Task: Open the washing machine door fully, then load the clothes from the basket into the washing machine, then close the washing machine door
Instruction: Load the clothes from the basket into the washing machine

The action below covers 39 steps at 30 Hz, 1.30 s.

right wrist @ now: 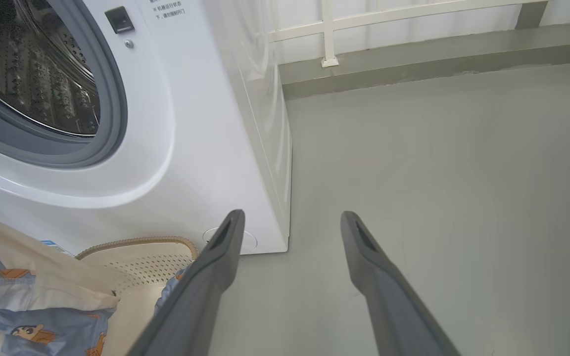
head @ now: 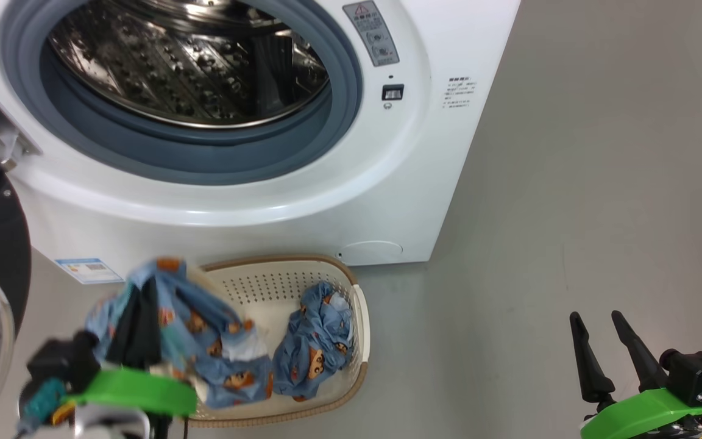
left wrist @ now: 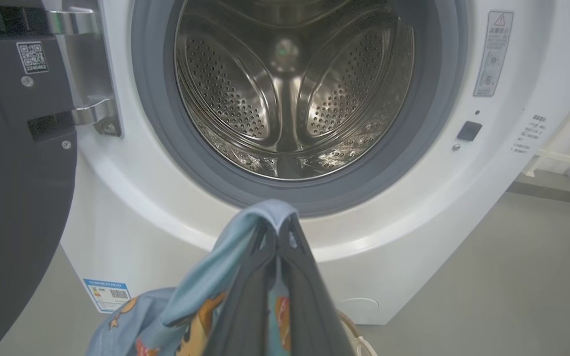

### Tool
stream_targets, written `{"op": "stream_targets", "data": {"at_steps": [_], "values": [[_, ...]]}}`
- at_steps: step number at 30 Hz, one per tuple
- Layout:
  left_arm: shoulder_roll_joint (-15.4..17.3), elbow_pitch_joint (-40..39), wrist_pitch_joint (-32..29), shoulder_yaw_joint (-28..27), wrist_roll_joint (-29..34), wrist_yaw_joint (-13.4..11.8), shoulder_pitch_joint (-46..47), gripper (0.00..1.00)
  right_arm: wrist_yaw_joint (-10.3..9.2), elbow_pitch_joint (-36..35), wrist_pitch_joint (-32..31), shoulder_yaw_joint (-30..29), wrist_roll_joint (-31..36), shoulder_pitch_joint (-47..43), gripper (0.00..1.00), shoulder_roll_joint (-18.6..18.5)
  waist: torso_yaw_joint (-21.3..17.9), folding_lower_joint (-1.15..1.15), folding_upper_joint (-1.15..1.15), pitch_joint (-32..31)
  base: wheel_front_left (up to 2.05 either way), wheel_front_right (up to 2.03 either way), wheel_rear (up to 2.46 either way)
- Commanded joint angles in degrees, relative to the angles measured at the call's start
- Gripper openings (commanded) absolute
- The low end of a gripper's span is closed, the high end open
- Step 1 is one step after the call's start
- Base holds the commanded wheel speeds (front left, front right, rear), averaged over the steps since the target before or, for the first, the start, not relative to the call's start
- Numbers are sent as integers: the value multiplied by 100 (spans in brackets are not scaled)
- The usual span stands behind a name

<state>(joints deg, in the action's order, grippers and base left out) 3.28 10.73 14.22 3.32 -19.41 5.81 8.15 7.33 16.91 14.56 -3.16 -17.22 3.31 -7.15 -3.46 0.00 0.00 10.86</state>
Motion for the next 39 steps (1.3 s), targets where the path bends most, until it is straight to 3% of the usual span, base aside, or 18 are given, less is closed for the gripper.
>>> {"op": "stream_targets", "data": {"at_steps": [1,14,27,39], "values": [[64,-160,78,-208,7,-13,333,0,16,-149,44,112,44,50,100,-36,-25,0,0,95,0,0,0],[186,556,11,-123,123,-73,2402,0,16,-173,44,278,7,451,100,107,-289,0,0,620,0,0,0],[404,3118,48,-173,229,-180,4479,0,16,-201,44,531,-74,838,100,223,-673,0,0,1127,0,0,0],[560,4936,73,-108,337,-212,5561,0,16,-210,44,710,-128,1013,100,296,-986,0,0,1427,0,0,0]]}}
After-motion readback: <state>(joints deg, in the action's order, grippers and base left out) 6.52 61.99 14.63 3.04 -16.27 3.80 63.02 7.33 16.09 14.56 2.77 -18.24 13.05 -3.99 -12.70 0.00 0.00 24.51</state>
